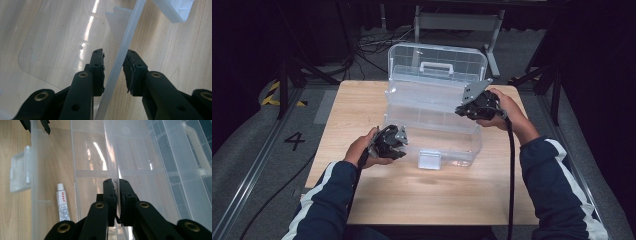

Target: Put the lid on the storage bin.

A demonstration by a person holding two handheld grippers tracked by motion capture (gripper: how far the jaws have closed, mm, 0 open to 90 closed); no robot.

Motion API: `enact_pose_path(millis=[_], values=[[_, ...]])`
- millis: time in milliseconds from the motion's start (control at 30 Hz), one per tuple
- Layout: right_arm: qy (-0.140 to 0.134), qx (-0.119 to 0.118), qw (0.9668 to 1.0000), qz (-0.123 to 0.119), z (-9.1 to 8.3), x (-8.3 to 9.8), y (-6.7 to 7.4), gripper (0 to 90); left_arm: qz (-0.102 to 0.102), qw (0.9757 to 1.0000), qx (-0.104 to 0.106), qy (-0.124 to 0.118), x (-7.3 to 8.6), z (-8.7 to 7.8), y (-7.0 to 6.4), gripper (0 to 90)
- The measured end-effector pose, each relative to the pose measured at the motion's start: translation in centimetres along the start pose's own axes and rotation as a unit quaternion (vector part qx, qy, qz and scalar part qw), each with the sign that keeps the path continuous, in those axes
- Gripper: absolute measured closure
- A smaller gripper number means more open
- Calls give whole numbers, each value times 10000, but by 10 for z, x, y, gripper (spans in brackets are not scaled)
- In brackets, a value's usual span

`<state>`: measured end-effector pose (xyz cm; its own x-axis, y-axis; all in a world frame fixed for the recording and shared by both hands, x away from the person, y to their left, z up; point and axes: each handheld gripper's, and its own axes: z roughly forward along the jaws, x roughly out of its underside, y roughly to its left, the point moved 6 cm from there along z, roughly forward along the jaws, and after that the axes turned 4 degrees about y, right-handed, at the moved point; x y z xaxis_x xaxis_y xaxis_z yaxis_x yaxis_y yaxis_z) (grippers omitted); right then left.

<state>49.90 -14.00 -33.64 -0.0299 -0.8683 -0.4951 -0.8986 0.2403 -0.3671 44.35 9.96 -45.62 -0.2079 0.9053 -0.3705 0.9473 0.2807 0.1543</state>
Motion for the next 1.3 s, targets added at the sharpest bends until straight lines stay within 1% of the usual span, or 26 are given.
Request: enact_pose_path(millis=[400, 533, 833, 967, 1267, 1300], values=[[-54, -26, 10000, 21, 0, 2, 4, 858, 18, 10000, -81, -21, 0, 0, -1, 692], [-51, -14, 10000, -16, -1, 2, 6, 857, 13, 9999, -108, -21, 0, 0, -1, 688], [-63, 13, 10000, 12, -1, 3, 7, 853, 30, 9998, -209, -28, 0, 1, -2, 669], [-85, -1, 10000, -15, -1, 4, 8, 854, -10, 9996, -249, -89, 0, 1, -2, 660], [-156, -21, 9999, 35, -1, 5, 11, 852, -37, 9995, -281, -168, 0, 0, -3, 660], [-146, -20, 9999, 66, -1, 6, 11, 852, -27, 9994, -251, -228, 1, -2, -4, 670]])
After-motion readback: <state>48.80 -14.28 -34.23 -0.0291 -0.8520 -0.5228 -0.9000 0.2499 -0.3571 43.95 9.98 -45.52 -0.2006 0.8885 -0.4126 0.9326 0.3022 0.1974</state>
